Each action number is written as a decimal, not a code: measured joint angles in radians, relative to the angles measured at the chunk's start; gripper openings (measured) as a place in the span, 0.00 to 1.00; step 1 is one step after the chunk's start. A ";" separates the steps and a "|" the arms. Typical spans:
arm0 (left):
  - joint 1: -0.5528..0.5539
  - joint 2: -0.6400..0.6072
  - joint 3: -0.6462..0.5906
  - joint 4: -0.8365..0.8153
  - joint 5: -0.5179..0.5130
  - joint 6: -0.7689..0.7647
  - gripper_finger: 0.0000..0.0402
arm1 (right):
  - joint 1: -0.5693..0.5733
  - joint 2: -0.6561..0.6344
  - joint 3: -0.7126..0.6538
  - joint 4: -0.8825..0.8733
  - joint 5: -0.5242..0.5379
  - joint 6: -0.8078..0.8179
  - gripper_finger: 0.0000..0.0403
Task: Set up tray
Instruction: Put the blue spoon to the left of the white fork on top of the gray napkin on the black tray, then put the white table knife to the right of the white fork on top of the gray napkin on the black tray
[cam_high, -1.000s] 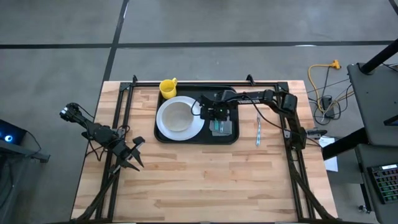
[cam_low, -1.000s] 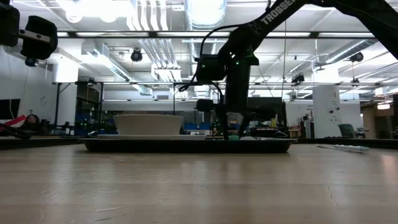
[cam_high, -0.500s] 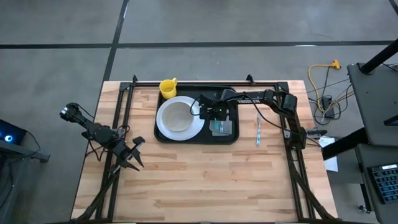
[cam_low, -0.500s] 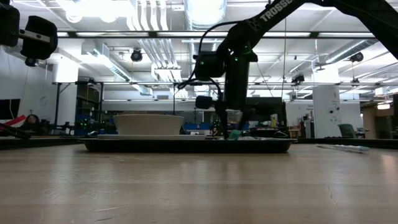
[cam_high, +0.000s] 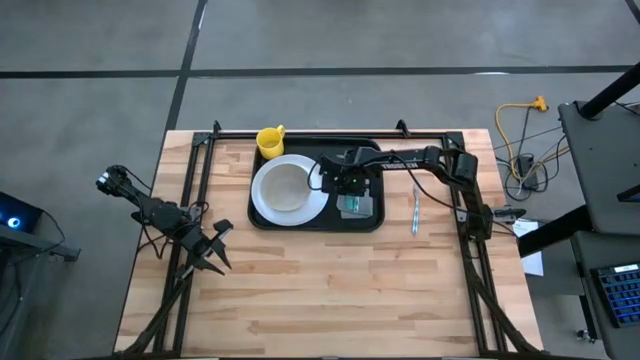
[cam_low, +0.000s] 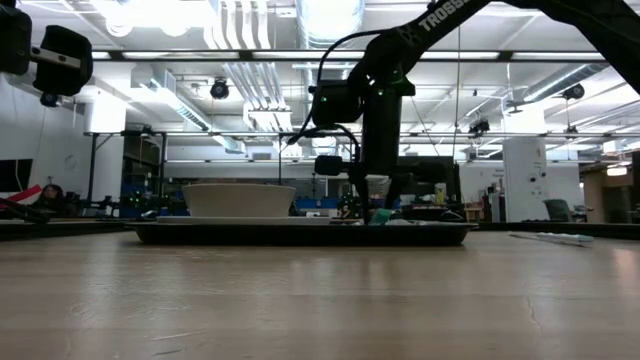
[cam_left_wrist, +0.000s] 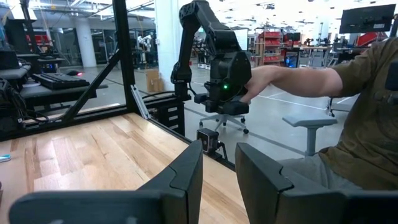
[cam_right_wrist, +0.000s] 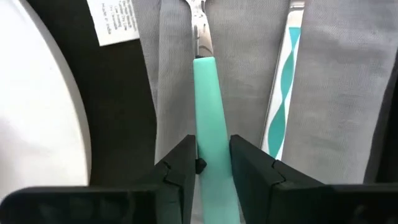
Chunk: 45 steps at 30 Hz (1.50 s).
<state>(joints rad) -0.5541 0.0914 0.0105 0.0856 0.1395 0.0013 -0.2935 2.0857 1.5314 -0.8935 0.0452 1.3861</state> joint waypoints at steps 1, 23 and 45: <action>0.000 0.000 0.000 0.000 0.000 0.000 0.19 | 0.000 0.000 0.000 0.001 0.000 0.006 0.22; 0.000 0.000 0.000 0.000 0.000 0.000 0.19 | -0.013 0.007 0.000 0.010 -0.020 -0.119 0.38; 0.000 0.000 0.000 0.000 0.000 0.000 0.19 | -0.017 -0.004 0.019 -0.003 -0.027 -0.248 0.36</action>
<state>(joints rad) -0.5541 0.0914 0.0107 0.0856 0.1396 0.0013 -0.3103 2.0817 1.5501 -0.8962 0.0181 1.1378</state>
